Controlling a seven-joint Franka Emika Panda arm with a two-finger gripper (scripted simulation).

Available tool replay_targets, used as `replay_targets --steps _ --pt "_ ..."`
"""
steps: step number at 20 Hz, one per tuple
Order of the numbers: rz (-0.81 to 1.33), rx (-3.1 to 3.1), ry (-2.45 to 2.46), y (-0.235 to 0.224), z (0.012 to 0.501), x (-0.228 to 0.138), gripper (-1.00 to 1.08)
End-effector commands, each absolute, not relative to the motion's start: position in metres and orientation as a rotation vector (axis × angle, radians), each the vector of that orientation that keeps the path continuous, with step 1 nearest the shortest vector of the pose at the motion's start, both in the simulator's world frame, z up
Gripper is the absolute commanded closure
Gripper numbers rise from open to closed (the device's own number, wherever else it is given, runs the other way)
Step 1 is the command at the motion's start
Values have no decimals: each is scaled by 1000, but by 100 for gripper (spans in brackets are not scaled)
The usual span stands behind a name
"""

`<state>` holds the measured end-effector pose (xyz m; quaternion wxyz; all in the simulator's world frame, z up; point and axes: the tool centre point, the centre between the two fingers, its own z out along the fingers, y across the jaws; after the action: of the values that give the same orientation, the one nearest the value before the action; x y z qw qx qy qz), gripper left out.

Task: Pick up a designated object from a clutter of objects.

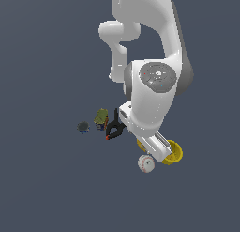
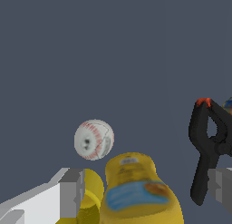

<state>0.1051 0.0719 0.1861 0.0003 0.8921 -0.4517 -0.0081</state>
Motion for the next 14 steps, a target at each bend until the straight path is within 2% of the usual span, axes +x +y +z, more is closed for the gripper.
replay_targets --steps 1,14 --pt "-23 2757 -1504 77 177 110 -92" --pt "-10 2494 -1910 101 130 134 -92"
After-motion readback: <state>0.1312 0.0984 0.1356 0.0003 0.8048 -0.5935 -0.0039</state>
